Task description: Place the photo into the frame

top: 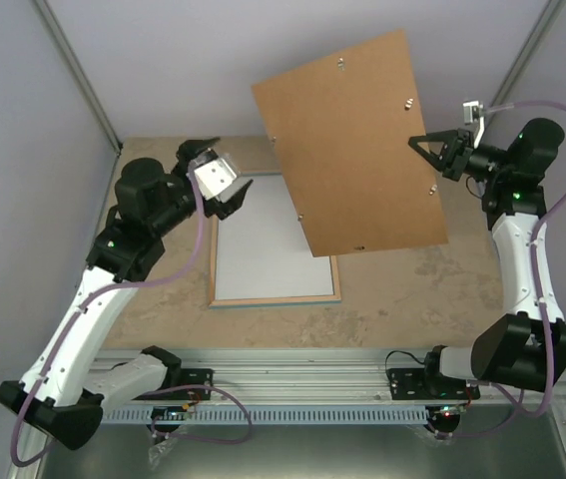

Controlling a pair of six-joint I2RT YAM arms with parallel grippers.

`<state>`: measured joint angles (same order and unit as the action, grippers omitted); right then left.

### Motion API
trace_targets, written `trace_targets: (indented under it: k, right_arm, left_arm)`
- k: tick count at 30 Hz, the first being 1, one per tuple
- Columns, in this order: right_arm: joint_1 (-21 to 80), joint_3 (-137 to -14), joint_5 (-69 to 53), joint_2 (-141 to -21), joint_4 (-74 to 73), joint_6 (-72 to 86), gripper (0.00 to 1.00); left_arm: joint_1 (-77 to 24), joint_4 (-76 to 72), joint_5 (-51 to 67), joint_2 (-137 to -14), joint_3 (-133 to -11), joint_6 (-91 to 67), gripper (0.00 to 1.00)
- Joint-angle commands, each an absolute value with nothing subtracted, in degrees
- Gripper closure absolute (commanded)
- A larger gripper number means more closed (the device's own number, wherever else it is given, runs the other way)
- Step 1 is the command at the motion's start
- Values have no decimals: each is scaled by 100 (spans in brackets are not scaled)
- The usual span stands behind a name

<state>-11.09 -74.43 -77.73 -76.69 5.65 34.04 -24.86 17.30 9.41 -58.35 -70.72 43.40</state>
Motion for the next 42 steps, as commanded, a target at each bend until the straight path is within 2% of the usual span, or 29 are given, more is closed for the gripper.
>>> trace_targets:
  k: [1, 6, 10, 20, 26, 29, 31, 33, 34, 38, 42]
  right_arm:
    - [-954, -7347, -7812, -7441, 2136, 4725, 99]
    - [-707, -7346, -7654, -7313, 3035, 5535, 99]
    - [-511, -7459, -7518, -7305, 3345, 5909, 99]
    - [-321, -7110, -7320, -7295, 4177, 6818, 100]
    - [-196, -6748, -7213, -7311, 4374, 6980, 100]
    - [-159, -6572, -7212, -7342, 4527, 6987, 99]
    - [-157, -6521, -7250, -7375, 4516, 6909, 100]
    - [-150, -6476, -7258, -7413, 4481, 6776, 100]
    - [-150, -6474, -7275, -7434, 4342, 6599, 100]
    - [-117, -6551, -7359, -7516, 2837, 4942, 99]
    - [-8, -6487, -7519, -7545, 1711, 3603, 96]
  left_arm:
    - [-2485, 2510, 2400, -6050, -7080, 1299, 4]
    - [-1745, 1321, 4030, -6191, -6473, -783, 8]
    - [-1080, 146, 4899, -6160, -5945, -1862, 13]
    - [-1063, -2391, 5367, -6293, -5130, -3638, 19]
    - [-1072, -3543, 5442, -6564, -5029, -4663, 36]
    - [-1072, -3844, 5529, -6586, -5071, -4950, 53]
    - [-1072, -3870, 5621, -6532, -5151, -4955, 69]
    - [-1072, -3571, 5714, -6456, -5293, -4726, 92]
    - [-1072, -3227, 5731, -6424, -5454, -4436, 100]
    - [-1068, -1382, 5601, -6518, -6246, -3215, 100]
    - [-1065, -401, 5482, -6656, -6788, -2468, 100]
